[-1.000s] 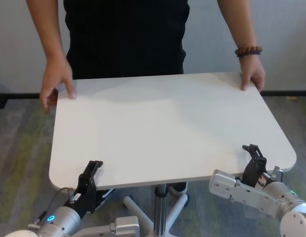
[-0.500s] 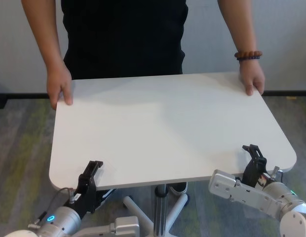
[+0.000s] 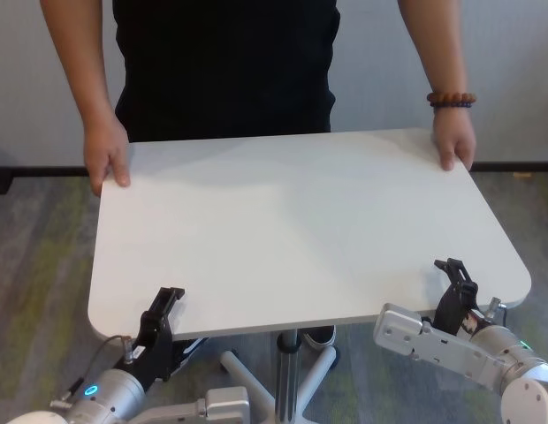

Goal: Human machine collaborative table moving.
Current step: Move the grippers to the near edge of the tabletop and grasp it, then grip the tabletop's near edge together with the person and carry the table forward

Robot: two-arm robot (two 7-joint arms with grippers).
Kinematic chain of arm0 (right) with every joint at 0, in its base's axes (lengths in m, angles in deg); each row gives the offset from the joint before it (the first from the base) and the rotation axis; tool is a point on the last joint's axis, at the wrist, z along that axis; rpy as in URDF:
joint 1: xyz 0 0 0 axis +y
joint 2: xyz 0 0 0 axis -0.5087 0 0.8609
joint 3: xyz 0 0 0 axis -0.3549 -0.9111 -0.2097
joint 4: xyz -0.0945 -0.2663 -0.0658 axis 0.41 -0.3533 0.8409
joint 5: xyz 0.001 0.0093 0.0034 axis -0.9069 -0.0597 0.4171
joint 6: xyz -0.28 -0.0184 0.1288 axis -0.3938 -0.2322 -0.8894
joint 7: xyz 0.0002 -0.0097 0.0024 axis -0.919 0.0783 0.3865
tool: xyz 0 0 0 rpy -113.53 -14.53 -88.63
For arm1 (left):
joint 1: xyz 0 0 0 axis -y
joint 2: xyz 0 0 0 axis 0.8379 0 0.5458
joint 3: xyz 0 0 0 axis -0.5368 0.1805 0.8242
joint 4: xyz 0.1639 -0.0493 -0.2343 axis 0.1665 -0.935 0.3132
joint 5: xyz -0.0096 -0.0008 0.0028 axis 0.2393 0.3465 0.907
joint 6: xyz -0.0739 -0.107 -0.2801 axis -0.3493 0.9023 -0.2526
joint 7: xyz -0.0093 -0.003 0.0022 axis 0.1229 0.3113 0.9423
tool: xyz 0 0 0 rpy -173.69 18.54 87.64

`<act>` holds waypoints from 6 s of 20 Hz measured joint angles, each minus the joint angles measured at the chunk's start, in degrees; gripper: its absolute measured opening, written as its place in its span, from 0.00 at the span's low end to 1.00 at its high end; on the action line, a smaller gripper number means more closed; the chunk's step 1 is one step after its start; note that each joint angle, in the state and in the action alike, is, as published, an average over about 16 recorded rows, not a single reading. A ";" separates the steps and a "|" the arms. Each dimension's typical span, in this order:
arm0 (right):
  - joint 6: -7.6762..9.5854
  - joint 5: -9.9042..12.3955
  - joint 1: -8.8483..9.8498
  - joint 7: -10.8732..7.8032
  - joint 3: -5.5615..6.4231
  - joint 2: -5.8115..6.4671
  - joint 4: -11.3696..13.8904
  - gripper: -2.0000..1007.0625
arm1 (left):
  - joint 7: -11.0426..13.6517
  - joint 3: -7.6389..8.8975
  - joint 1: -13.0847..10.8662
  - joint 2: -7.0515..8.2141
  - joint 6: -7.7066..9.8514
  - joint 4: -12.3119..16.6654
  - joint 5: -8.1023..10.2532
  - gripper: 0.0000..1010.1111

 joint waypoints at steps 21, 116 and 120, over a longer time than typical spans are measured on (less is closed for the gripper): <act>0.15 -0.06 0.00 0.05 -0.04 0.01 0.04 0.83 | -0.01 0.01 0.00 0.04 0.01 0.03 0.03 0.68; -8.64 -7.37 -7.80 -6.69 2.67 -0.19 -3.37 0.44 | 0.80 -1.15 11.83 -3.54 -0.98 -3.64 0.13 0.38; -10.42 -7.66 -10.80 -7.10 2.28 -0.89 -6.64 0.44 | 0.52 -1.79 14.14 -4.65 -1.07 -5.94 0.16 0.38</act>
